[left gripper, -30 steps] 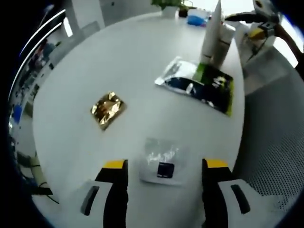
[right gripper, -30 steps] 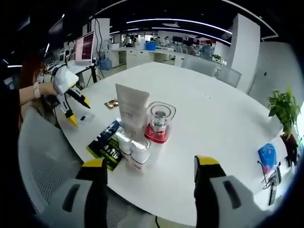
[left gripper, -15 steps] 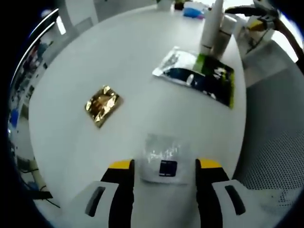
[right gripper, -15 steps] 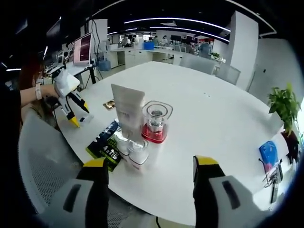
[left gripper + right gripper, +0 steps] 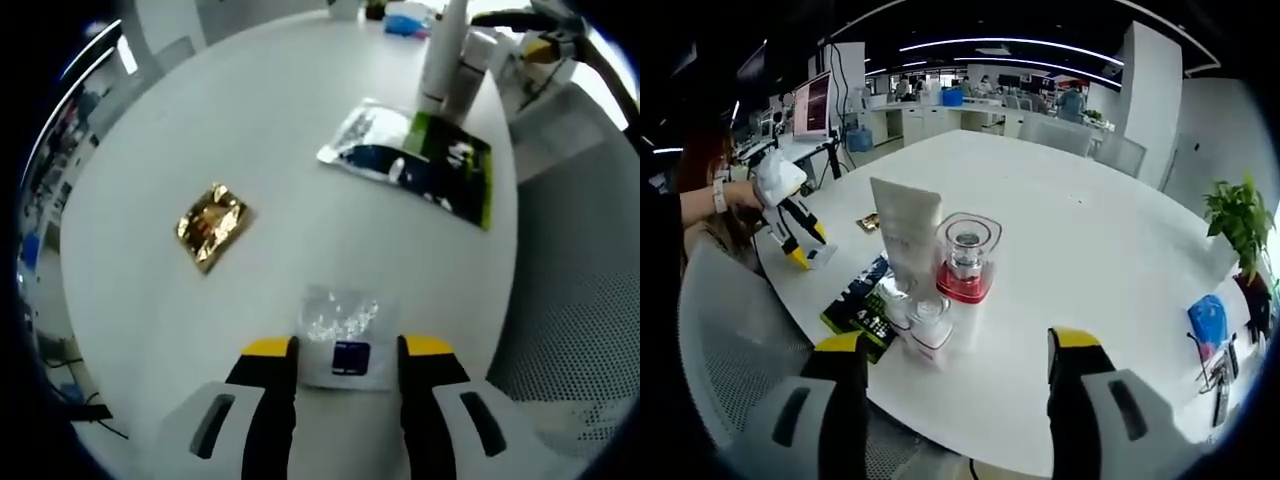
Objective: Arrange the skincare products in the storage area until every visible bottle or jar stands upright without overlapping.
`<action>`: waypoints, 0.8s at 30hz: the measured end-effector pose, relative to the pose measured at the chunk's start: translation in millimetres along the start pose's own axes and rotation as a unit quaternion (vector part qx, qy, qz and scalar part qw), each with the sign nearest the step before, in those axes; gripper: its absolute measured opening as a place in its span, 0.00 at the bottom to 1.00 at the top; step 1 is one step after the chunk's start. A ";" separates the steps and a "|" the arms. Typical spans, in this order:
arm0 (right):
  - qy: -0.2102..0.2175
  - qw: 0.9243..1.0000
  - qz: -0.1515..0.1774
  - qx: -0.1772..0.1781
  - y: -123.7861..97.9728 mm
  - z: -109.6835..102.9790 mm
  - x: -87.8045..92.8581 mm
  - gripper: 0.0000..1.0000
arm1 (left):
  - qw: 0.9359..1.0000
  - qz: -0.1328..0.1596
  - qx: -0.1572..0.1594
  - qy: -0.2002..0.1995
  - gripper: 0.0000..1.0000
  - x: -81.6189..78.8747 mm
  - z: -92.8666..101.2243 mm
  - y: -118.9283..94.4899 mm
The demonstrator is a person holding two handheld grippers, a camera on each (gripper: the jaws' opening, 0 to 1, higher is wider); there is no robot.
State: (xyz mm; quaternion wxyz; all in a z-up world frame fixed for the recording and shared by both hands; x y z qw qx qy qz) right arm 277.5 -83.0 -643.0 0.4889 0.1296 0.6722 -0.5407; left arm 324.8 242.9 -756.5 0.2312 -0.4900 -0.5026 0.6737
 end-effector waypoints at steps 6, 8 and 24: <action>0.003 1.000 0.004 -0.001 -2.2 0.5 0.0 0.74 | 1.000 0.010 0.004 0.017 0.36 -7.2 7.1 3.2; 0.003 1.000 0.005 0.001 -3.1 1.6 0.4 0.74 | 1.000 0.010 0.005 0.020 0.36 -8.4 8.1 3.7; 0.002 1.000 0.007 -0.001 -3.8 1.4 1.2 0.73 | 0.994 -0.003 0.046 0.100 0.36 -28.2 36.5 14.2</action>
Point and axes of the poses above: the point that each gripper's makers call its tool centre point, and the gripper's own axes: y roughly forward along the fingers, z roughly to its right, x roughly out of its underside, the point moved 3 cm from there along -y, roughly backward along the fingers, and after that the axes turned 3 degrees about z, right-handed, at the moved point
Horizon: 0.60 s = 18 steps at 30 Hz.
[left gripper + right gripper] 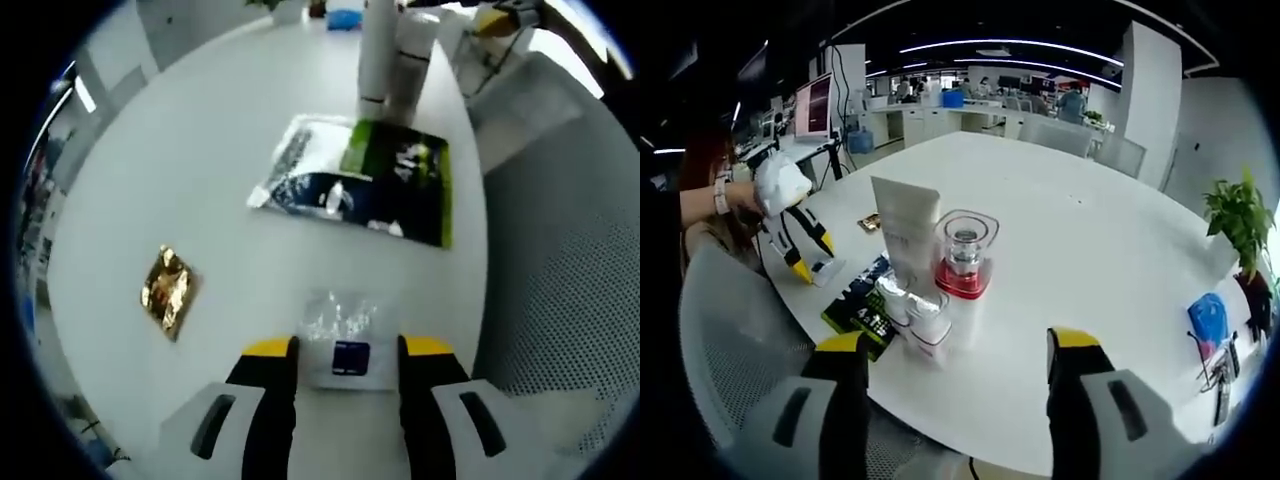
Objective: Arrange the skincare products in the storage area until every visible bottle or jar stands upright without overlapping.
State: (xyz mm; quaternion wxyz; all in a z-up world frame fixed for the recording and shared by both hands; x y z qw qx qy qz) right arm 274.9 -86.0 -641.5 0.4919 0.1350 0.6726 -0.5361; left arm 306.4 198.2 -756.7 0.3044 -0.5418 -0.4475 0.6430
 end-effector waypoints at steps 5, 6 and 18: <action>-0.002 1.000 -0.001 -0.003 0.5 -0.7 0.7 0.74 | 1.000 0.000 0.004 0.025 0.36 -5.0 2.8 3.8; -0.002 1.000 -0.001 -0.005 0.7 -1.6 0.8 0.74 | 1.000 -0.001 0.009 0.029 0.36 -6.2 4.8 4.3; -0.013 1.000 0.012 -0.019 1.1 -6.1 -3.3 0.82 | 0.999 -0.007 0.015 0.045 0.37 -14.1 9.5 7.9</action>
Point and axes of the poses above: the point that each gripper's makers call its tool centre point, and the gripper's own axes: y roughly forward along the fingers, z roughly to its right, x roughly out of its underside, the point moved 3 cm from there along -y, roughly backward along the fingers, and after that the axes turned 3 degrees about z, right-handed, at the moved point
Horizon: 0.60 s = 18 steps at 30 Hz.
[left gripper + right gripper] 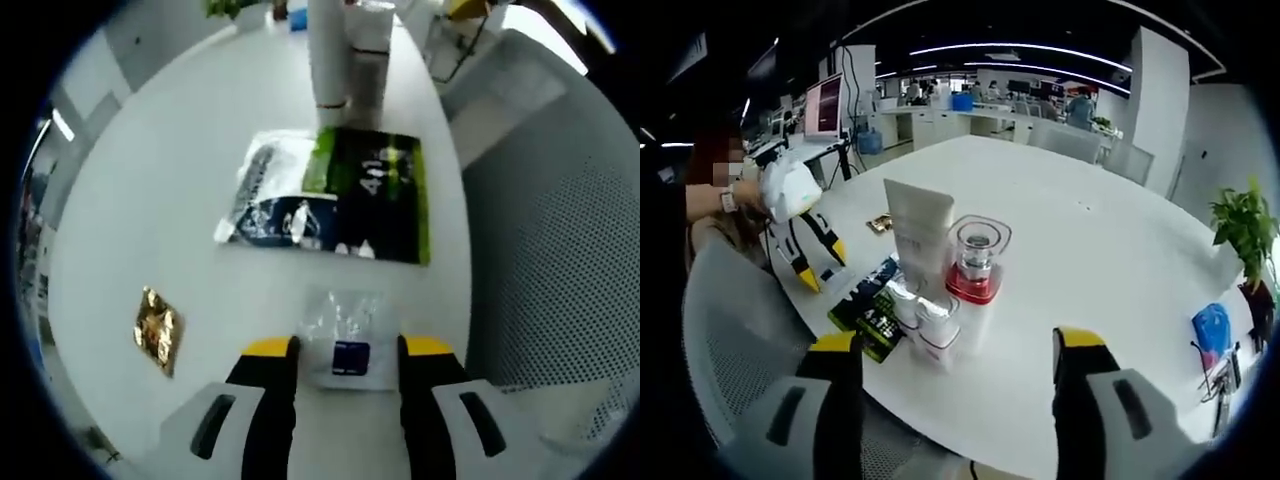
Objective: Arrange the skincare products in the storage area until every visible bottle or jar stands upright without overlapping.
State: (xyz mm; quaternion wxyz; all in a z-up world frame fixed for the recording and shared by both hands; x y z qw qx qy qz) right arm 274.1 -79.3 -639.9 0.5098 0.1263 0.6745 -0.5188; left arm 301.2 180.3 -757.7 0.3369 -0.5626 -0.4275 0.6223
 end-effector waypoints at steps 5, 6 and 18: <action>0.000 1.000 -0.005 -0.002 -0.5 -2.1 2.2 0.86 | 1.000 -0.005 0.003 0.007 0.36 -4.2 2.2 1.9; 0.001 1.000 -0.006 -0.003 -1.0 -2.2 2.8 0.87 | 1.000 -0.004 0.003 0.009 0.37 -5.2 3.1 2.1; 0.018 1.000 -0.010 -0.005 -2.1 -3.1 6.5 0.96 | 1.000 -0.002 0.006 0.016 0.37 -11.6 8.0 4.6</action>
Point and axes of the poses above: the point that each gripper's makers call its tool centre point, and the gripper's own axes: y roughly forward along the fingers, z roughly to its right, x roughly out of its underside, the point moved 3 cm from there along -y, roughly backward along the fingers, and after that the axes turned 3 degrees about z, right-handed, at the moved point
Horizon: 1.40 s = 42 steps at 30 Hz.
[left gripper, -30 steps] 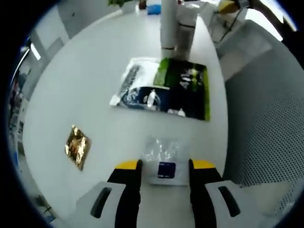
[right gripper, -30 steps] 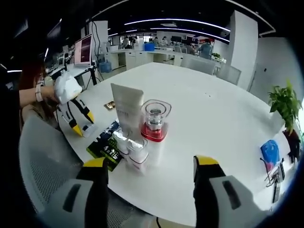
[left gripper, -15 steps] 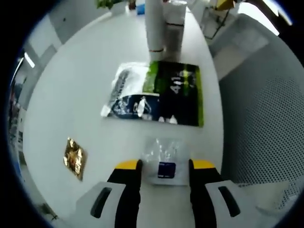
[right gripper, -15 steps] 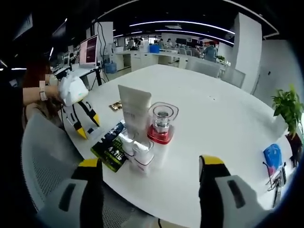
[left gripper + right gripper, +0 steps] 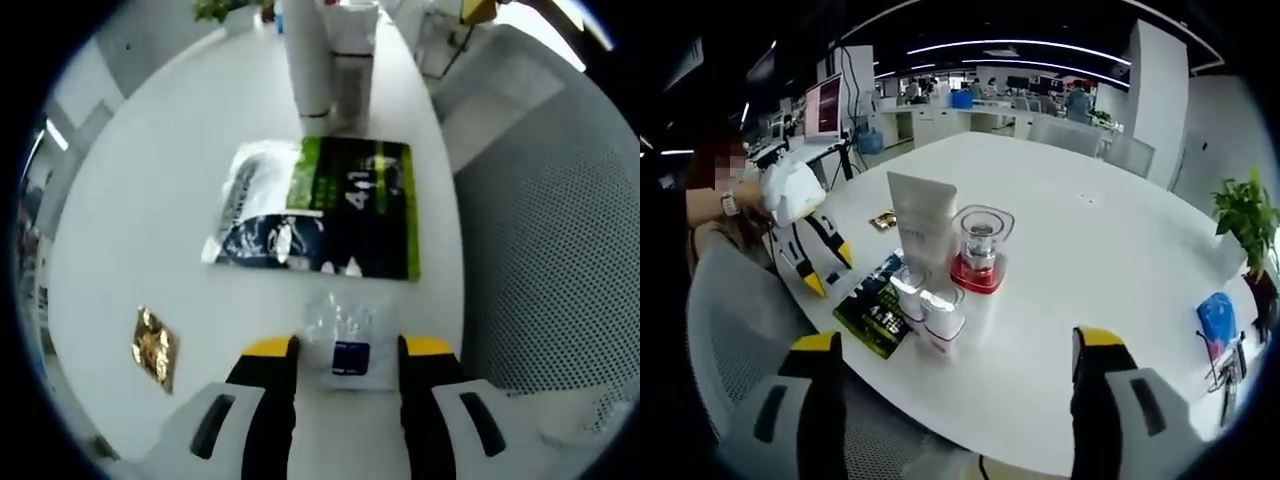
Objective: Arrange the skincare products in the storage area until every visible bottle or jar stands upright without overlapping.
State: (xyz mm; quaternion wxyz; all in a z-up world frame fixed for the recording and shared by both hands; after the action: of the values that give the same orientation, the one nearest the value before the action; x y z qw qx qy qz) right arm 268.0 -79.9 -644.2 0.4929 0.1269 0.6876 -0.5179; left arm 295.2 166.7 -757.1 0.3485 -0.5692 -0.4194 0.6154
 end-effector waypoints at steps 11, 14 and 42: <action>0.000 1.000 0.002 0.002 -0.6 0.2 -0.8 0.95 | 1.000 0.000 0.001 0.002 0.38 -4.3 3.1 1.8; 0.000 1.000 0.002 0.003 -1.2 0.5 -0.2 0.95 | 1.000 0.001 -0.001 -0.001 0.39 -4.9 3.0 2.1; -0.007 1.000 0.005 -0.003 -3.2 0.2 0.9 0.96 | 1.000 0.003 -0.014 -0.017 0.51 -8.8 4.1 2.6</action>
State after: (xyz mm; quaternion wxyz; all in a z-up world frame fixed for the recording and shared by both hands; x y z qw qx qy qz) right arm 265.6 -81.7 -643.0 0.5007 0.1250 0.6848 -0.5146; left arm 292.3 157.2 -755.9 0.3311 -0.5646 -0.4321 0.6203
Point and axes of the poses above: the point that each gripper's makers call its tool centre point, and the gripper's own axes: y roughly forward along the fingers, z roughly to its right, x roughly out of its underside, the point moved 3 cm from there along -y, roughly backward along the fingers, and after that the axes turned 3 degrees about z, right-handed, at the moved point
